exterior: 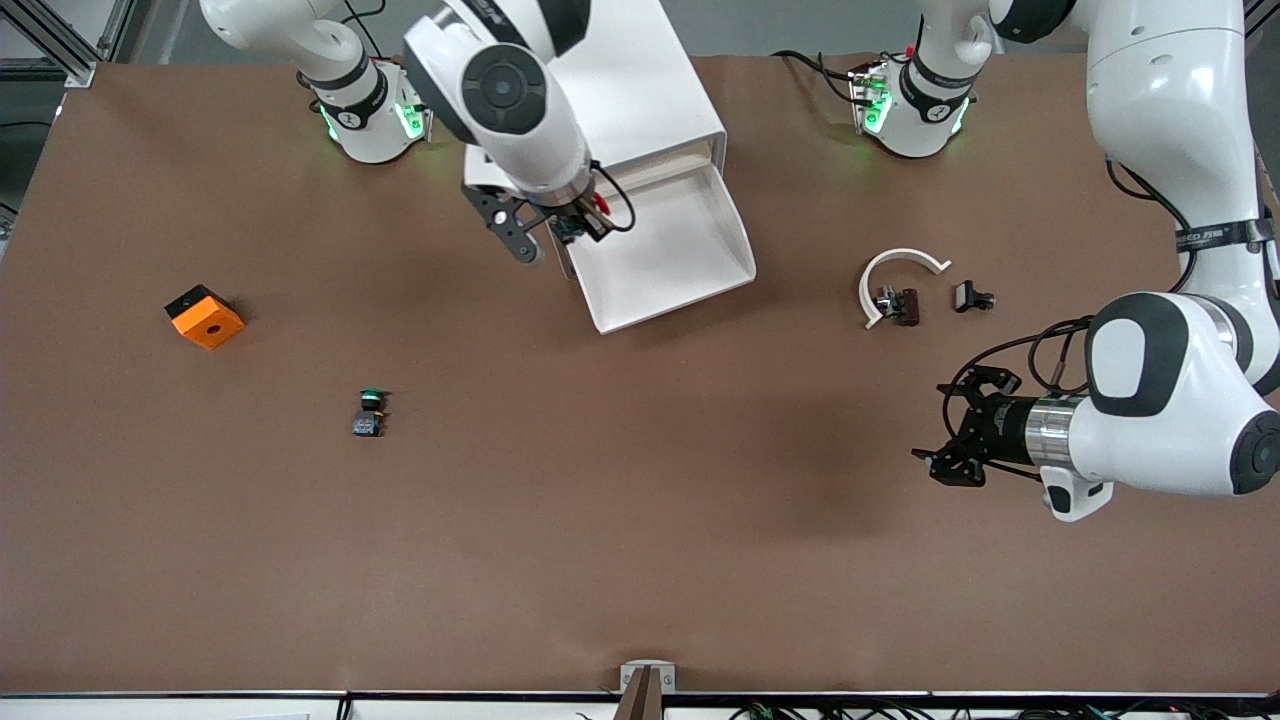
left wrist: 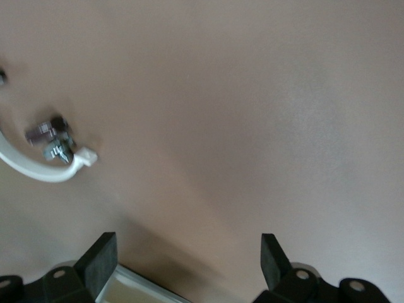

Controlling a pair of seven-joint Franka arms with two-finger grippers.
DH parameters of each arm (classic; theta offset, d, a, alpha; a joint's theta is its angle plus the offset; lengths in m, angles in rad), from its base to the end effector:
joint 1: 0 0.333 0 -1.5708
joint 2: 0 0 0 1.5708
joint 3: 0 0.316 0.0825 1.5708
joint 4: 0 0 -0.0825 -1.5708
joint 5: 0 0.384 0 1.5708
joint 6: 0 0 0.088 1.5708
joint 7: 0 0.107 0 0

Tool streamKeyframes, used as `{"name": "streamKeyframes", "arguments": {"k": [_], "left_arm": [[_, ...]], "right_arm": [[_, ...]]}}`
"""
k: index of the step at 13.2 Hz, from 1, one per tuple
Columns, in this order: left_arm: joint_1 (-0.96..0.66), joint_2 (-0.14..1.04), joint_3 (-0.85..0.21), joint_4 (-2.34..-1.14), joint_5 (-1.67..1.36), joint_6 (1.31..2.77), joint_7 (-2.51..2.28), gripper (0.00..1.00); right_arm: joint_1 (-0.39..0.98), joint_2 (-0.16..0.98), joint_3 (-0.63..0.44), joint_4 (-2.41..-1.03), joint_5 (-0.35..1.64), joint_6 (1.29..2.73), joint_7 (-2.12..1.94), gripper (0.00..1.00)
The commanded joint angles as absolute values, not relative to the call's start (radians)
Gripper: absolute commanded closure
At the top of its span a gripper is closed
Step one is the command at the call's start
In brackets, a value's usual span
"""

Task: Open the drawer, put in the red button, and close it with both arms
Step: 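Lower the red button into the open drawer and open the right gripper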

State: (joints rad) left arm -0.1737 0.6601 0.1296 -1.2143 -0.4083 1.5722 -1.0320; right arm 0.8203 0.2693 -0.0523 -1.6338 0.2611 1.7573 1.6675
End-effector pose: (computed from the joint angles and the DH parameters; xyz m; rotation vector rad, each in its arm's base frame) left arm 0.6996 -0.0959 0.3754 2.5645 1.4597 -0.6274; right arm 0.4323 0.4534 0.4525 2.7099 -1.4212 -0.4215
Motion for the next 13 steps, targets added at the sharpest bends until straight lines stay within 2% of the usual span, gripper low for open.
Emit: {"name": "streamKeyframes", "arguments": {"k": [1, 5, 13], "left_arm": [[-0.199, 0.637, 0.127, -1.233, -0.307, 1.585, -0.907, 0.00], [-0.224, 0.621, 0.115, -1.252, -0.239, 1.575, -0.888, 0.00], [-0.241, 0.629, 0.097, -1.279, -0.242, 1.577, -0.902, 0.00]], "right_arm": [[0.841, 0.343, -0.066, -1.614, 0.284, 1.836, 1.800, 0.70], [0.844, 0.443, -0.066, -1.563, 0.285, 1.899, 1.853, 0.69], [0.902, 0.541, -0.064, -1.470, 0.284, 1.933, 1.960, 0.68]]}}
